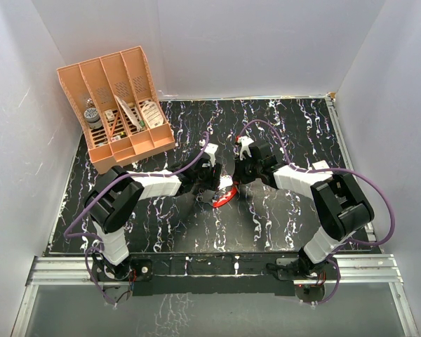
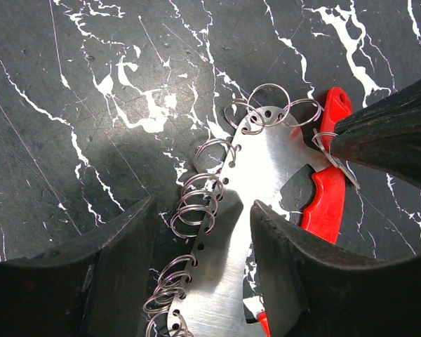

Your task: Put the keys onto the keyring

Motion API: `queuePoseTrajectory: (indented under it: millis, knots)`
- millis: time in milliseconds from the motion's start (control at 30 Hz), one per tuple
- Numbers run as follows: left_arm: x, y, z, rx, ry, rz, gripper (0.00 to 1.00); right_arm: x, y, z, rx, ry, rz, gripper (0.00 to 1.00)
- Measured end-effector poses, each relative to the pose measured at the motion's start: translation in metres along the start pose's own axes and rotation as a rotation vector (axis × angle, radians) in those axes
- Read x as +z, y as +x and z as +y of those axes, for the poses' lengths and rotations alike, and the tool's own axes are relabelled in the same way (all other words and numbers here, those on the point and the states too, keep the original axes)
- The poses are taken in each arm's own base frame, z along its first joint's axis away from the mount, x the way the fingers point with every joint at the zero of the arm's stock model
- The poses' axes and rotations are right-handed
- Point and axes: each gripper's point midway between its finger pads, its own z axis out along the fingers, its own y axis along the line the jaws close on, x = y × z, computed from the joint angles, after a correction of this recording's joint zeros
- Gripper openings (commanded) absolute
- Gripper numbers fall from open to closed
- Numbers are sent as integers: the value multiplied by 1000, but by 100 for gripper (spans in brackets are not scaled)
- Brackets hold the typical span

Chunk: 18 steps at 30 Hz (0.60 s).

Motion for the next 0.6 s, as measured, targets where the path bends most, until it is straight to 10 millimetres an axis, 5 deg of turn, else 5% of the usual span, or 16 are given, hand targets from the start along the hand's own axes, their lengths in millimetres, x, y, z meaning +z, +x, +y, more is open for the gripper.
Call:
queuePoseTrajectory:
  millis: [600]
  knots:
    - [4,-3,2,-12,-21,-7,54,1,-5,-2,48,22,-22,0]
